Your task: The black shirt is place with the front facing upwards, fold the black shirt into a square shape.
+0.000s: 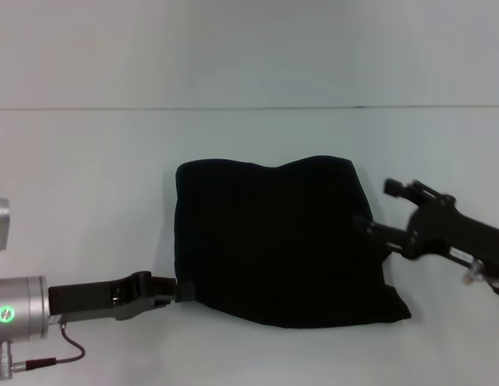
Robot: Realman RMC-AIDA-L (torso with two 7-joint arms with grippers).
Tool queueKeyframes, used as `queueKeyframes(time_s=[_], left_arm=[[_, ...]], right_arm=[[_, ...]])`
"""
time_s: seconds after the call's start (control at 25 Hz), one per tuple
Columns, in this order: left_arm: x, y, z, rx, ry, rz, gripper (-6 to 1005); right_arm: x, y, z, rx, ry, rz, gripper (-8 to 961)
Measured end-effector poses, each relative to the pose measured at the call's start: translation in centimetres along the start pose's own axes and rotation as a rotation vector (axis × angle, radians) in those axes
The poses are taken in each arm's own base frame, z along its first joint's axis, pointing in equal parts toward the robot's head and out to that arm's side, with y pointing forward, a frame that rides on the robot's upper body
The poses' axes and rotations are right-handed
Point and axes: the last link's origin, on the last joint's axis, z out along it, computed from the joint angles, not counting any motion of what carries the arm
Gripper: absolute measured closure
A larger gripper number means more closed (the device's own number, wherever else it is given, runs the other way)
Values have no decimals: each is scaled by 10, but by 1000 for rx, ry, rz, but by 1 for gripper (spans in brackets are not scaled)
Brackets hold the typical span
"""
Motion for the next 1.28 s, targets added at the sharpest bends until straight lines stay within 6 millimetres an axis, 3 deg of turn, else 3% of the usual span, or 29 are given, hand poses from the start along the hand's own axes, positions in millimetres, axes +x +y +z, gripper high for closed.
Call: queueKeyframes(time_s=[0.08, 0.36, 0.56, 0.72, 0.88, 1.04, 1.28], left_arm=[[-2, 0, 1, 2, -7, 3, 946], [-10, -2, 2, -7, -18, 33, 946], [-12, -3, 1, -10, -14, 61, 947], [-8, 0, 3, -17, -16, 80, 947], [-8, 4, 7, -34, -32, 92, 947], [-10, 5, 9, -40, -36, 94, 947], [-14, 5, 7, -49, -40, 86, 947]], right_arm=[[-9, -2, 12, -8, -8, -8, 11], [-58, -16, 82, -23, 85, 88, 11], [-103, -19, 110, -78, 214, 120, 12], [-143, -10, 129, -104, 342, 116, 13], [-167, 3, 151, -87, 485, 96, 14], [-173, 24, 174, -80, 586, 4, 15], [-150, 41, 194, -46, 711, -99, 15]])
